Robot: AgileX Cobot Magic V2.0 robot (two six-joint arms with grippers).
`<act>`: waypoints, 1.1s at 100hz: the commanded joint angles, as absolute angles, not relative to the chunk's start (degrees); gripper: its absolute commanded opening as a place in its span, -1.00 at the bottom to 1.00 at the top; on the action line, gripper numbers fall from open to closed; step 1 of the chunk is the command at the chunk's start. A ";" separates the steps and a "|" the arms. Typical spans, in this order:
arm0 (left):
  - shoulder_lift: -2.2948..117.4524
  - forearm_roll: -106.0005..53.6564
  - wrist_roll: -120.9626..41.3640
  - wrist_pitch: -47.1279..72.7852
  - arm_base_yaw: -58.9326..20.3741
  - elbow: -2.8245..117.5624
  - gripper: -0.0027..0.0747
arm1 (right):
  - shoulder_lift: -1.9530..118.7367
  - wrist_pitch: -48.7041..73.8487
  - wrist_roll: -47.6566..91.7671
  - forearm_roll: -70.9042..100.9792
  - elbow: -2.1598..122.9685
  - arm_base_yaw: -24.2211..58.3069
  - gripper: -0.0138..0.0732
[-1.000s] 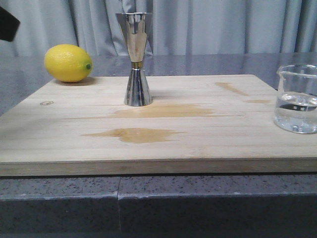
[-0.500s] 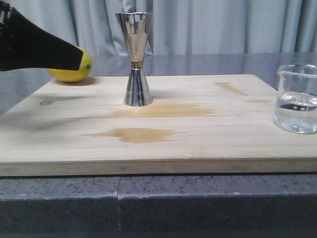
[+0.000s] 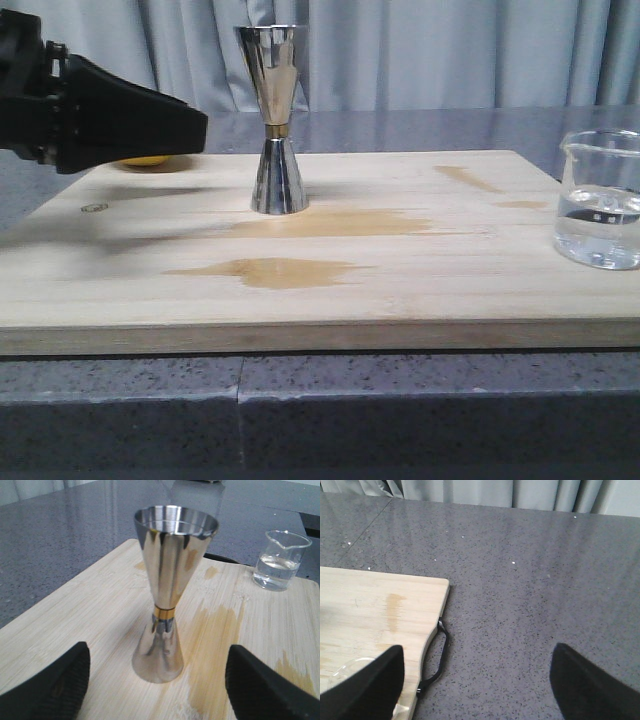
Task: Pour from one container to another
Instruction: 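Reach the left gripper toward the steel jigger and close on it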
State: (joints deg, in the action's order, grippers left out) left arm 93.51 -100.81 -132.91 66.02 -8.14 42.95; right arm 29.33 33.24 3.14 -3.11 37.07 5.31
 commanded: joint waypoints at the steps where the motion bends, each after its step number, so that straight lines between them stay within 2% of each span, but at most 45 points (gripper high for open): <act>1: 93.06 -106.01 -135.28 72.72 -10.32 45.07 0.39 | 30.13 28.57 3.35 -3.43 38.98 4.95 0.52; 63: 99.46 -106.01 -132.98 71.95 -18.70 56.92 0.38 | 30.13 28.53 3.35 -3.43 38.98 4.95 0.52; 94: 99.46 -106.01 -132.65 71.61 -18.92 57.99 -0.10 | 30.13 28.53 3.35 -3.43 38.98 4.95 0.52; 110: 99.46 -106.01 -132.00 71.61 -18.92 57.99 -0.19 | 30.13 28.53 3.35 -3.43 38.98 4.95 0.52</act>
State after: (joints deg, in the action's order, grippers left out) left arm 101.46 -101.56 -133.00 66.23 -18.39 56.43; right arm 29.33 32.98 3.14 -3.11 37.07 5.31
